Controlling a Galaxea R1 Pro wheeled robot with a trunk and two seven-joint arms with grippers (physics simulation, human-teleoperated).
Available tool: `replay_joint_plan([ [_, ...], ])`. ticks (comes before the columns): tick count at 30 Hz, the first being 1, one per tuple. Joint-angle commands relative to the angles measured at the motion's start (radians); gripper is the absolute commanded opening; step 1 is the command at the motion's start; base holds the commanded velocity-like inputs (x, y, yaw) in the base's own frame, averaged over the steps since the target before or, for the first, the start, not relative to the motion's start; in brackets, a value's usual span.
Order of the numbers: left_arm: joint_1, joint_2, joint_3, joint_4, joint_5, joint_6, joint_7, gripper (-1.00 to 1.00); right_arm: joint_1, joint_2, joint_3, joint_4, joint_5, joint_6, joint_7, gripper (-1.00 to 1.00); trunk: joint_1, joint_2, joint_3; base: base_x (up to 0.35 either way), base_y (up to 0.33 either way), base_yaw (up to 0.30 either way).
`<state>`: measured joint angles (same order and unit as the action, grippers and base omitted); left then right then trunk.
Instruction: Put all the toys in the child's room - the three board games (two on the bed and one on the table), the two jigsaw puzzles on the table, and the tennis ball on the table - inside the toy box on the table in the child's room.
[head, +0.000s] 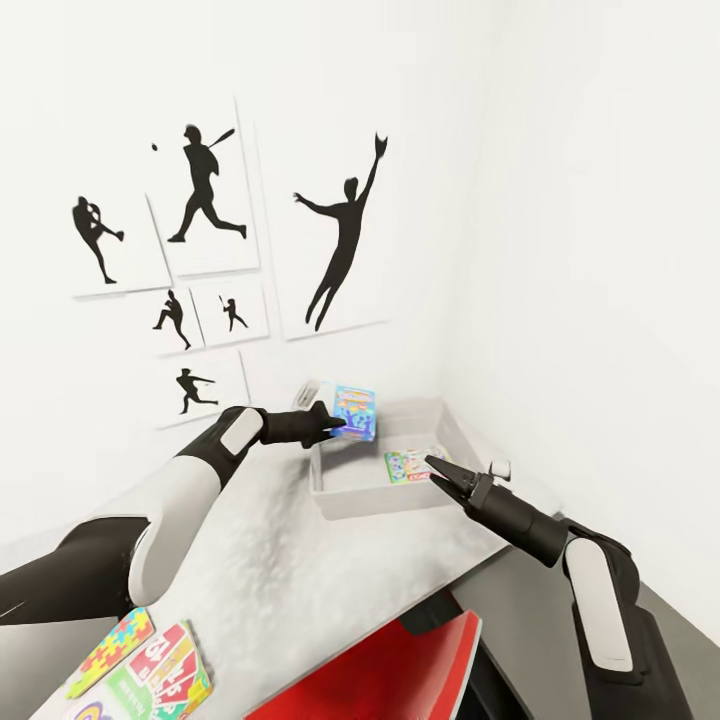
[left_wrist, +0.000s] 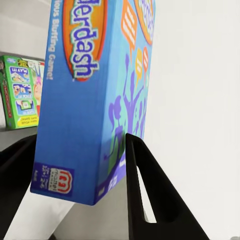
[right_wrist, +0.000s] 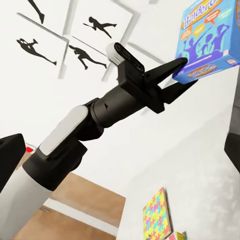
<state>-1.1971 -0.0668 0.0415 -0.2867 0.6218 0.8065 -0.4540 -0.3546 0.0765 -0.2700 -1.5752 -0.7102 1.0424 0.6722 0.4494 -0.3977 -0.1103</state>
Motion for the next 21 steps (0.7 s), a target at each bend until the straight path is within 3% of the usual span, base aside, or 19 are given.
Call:
replay_joint_plan([
  [1, -0.001, 0.000, 0.005, 0.000, -0.001, 0.006, -0.002, -1.00, -0.001, 0.002, -0.002, 0.000, 0.006, 0.005, 0.008, 1.00, 0.001, -0.002, -0.003, 0.000, 0.000, -0.017],
  [21, -0.001, 0.001, 0.003, -0.001, -0.002, 0.008, -0.005, -1.00, -0.001, 0.008, 0.006, 0.000, 0.007, 0.005, 0.006, 1.00, 0.001, -0.002, -0.027, 0.000, 0.000, -0.096],
])
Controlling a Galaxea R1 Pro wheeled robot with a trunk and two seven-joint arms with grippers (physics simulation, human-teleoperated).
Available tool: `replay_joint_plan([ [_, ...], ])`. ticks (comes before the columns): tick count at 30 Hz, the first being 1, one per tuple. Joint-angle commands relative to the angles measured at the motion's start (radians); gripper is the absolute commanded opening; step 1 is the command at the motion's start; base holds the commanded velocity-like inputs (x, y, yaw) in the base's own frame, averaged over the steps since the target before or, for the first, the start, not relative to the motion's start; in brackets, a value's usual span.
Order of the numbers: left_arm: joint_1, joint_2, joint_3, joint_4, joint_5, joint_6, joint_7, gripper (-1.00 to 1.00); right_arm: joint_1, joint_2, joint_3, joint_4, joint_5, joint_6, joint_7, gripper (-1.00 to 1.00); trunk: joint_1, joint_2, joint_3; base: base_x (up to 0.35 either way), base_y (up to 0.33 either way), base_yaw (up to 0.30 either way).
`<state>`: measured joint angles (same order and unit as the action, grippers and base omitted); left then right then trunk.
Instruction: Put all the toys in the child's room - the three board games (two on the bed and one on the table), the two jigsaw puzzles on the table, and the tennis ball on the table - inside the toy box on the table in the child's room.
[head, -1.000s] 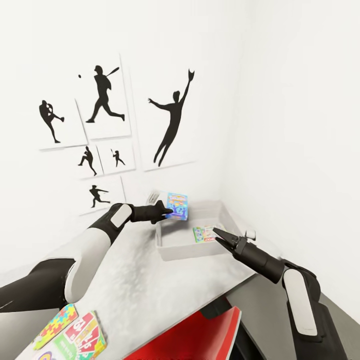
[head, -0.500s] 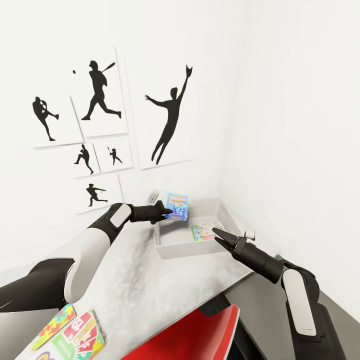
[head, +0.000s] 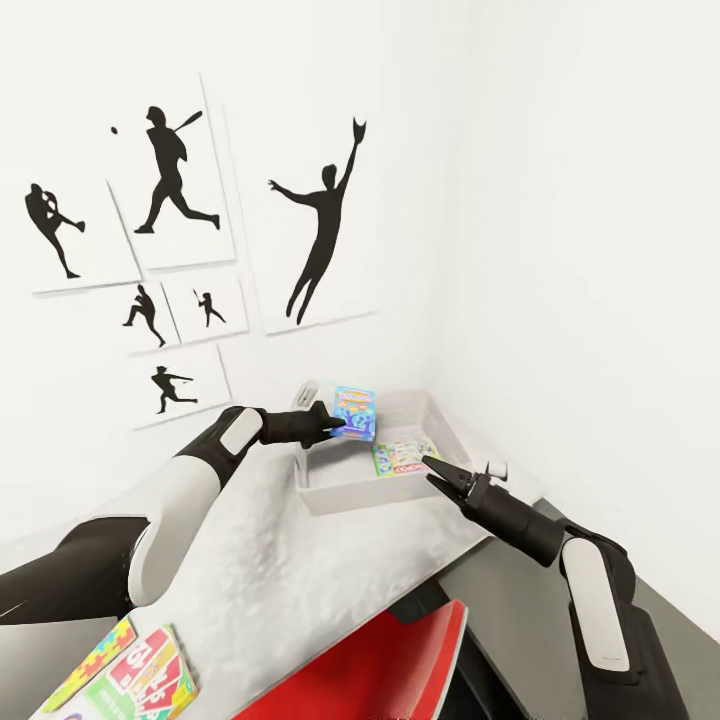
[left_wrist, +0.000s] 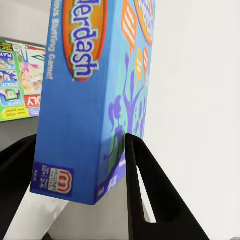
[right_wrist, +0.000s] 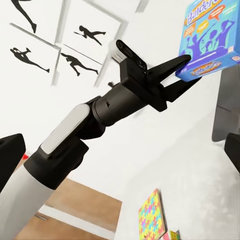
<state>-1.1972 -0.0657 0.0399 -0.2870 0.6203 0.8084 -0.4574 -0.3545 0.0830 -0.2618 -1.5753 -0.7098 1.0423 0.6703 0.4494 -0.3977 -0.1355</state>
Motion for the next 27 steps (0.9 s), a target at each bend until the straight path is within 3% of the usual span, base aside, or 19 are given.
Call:
replay_joint_plan([
  [1, -0.001, 0.000, 0.005, 0.000, -0.001, 0.006, -0.001, -1.00, -0.001, 0.001, -0.002, 0.000, 0.007, 0.005, 0.008, 1.00, 0.001, -0.002, -0.004, 0.000, 0.000, -0.096],
  [5, -0.001, 0.007, 0.005, -0.001, -0.002, 0.003, 0.000, -1.00, -0.001, 0.000, -0.003, 0.000, 0.007, 0.005, 0.008, 1.00, 0.001, -0.002, -0.009, 0.000, 0.000, -0.051],
  [8, -0.001, 0.040, 0.004, 0.000, -0.002, 0.002, 0.003, -1.00, -0.001, 0.002, -0.002, 0.000, 0.007, 0.005, 0.008, 1.00, 0.001, -0.002, -0.010, 0.000, 0.000, -0.014],
  [13, -0.001, 0.067, 0.004, 0.000, -0.002, 0.003, 0.001, -1.00, -0.001, 0.004, 0.000, 0.000, 0.007, 0.000, 0.005, 1.00, 0.001, -0.002, -0.011, 0.000, 0.000, -0.003],
  [27, -0.001, 0.072, 0.003, 0.000, -0.002, 0.004, 0.001, -1.00, -0.001, 0.006, 0.001, 0.001, 0.007, -0.003, 0.002, 1.00, 0.001, -0.002, -0.013, 0.000, 0.000, 0.000],
])
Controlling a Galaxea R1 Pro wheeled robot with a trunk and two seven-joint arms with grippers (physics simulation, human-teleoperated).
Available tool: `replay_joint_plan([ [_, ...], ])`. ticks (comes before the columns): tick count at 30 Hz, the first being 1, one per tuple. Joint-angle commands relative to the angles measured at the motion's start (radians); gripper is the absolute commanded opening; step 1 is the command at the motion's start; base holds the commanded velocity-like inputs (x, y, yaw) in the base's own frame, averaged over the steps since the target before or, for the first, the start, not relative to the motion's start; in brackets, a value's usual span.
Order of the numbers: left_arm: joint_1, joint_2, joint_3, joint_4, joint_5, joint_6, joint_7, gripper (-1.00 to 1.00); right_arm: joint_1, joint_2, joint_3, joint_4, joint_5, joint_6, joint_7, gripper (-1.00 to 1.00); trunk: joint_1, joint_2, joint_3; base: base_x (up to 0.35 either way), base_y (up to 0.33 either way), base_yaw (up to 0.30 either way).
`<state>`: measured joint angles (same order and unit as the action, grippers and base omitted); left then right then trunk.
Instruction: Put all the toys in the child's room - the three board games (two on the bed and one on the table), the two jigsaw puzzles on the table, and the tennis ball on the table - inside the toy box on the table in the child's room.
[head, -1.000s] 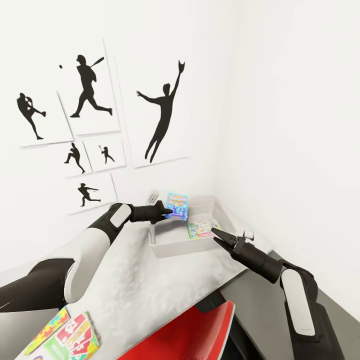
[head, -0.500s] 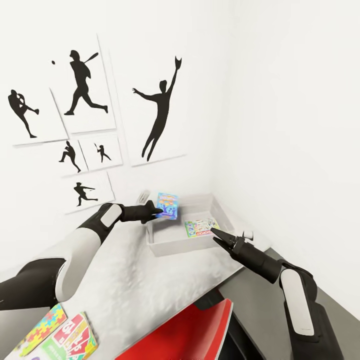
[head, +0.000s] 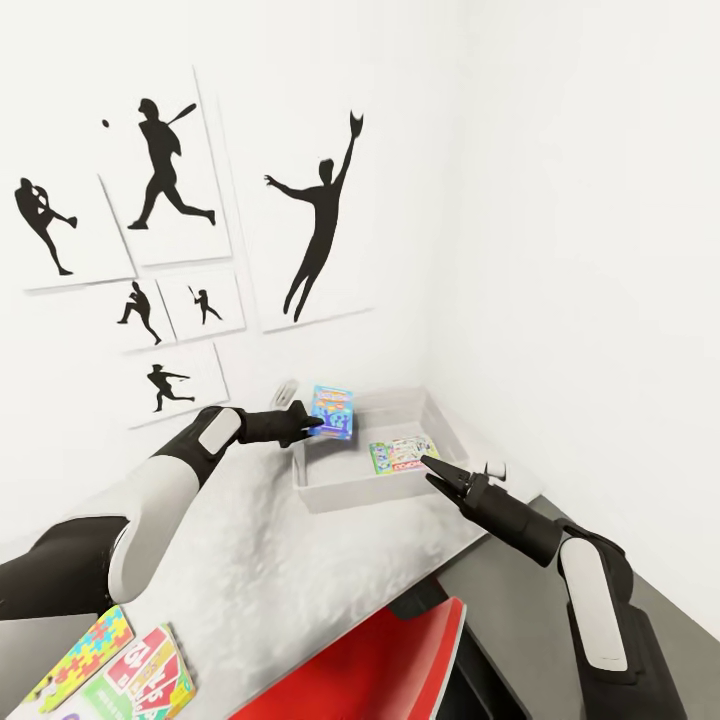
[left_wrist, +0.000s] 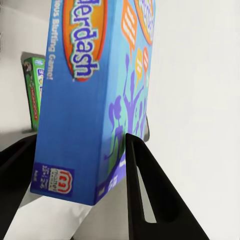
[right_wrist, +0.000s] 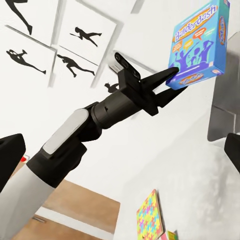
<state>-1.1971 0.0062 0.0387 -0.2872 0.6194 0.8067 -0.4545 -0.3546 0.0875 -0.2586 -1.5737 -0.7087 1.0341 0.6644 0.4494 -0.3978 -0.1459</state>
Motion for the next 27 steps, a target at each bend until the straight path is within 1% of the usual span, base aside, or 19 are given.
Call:
replay_joint_plan([
  [1, -0.001, 0.000, 0.004, 0.000, -0.001, 0.006, -0.002, -1.00, -0.002, 0.001, -0.003, 0.000, 0.006, 0.005, 0.007, 1.00, 0.001, -0.002, -0.003, 0.000, 0.000, 0.000],
  [27, -0.001, -0.002, 0.007, 0.000, 0.002, 0.010, -0.003, -1.00, -0.001, 0.001, -0.002, 0.000, 0.006, 0.007, 0.007, 1.00, 0.001, -0.002, -0.045, 0.000, 0.000, 0.000],
])
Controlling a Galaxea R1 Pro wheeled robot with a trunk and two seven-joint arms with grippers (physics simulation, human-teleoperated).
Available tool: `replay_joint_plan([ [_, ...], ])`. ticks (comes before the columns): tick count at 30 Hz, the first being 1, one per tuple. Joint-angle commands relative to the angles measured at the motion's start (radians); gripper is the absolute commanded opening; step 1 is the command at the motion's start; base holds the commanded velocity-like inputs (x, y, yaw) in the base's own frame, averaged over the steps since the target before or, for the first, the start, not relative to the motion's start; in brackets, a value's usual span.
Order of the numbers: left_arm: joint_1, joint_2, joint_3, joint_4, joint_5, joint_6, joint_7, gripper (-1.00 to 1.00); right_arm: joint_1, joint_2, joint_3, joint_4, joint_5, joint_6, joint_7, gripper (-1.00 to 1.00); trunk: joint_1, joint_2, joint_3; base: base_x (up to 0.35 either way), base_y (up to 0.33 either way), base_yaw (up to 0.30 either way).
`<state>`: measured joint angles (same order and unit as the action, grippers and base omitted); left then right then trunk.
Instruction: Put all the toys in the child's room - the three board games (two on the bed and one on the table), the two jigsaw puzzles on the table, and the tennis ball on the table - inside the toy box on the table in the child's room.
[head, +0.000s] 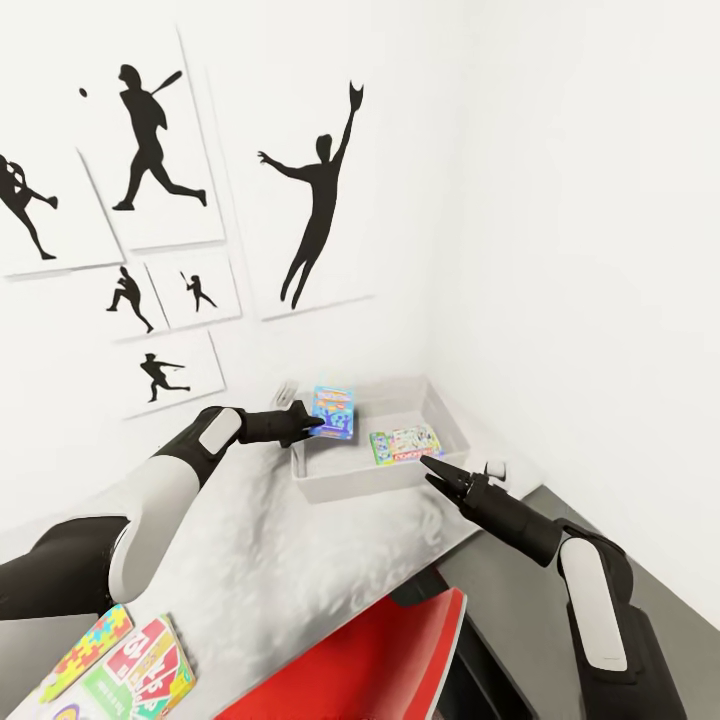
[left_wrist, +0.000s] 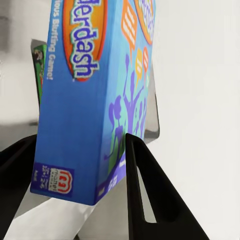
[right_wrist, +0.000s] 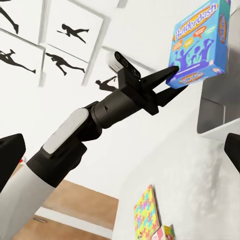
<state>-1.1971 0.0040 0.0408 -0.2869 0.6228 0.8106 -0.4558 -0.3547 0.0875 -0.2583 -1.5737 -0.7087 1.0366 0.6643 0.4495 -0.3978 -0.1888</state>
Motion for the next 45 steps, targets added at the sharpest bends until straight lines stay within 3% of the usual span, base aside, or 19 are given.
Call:
replay_joint_plan([
  [1, -0.001, 0.000, 0.005, 0.000, -0.001, 0.006, -0.002, -1.00, -0.001, 0.001, -0.003, 0.000, 0.006, 0.005, 0.008, 1.00, 0.001, -0.002, -0.004, 0.000, 0.000, 0.000],
  [27, -0.001, -0.006, 0.005, -0.001, -0.004, 0.014, 0.005, -1.00, -0.001, 0.000, -0.003, -0.001, 0.006, 0.008, 0.014, 1.00, 0.001, -0.002, -0.046, 0.000, 0.000, 0.000],
  [45, -0.001, -0.006, -0.001, -0.001, -0.007, 0.006, 0.006, -1.00, -0.001, -0.001, -0.003, 0.000, 0.006, 0.008, 0.016, 1.00, 0.001, -0.002, -0.050, 0.000, 0.000, 0.000],
])
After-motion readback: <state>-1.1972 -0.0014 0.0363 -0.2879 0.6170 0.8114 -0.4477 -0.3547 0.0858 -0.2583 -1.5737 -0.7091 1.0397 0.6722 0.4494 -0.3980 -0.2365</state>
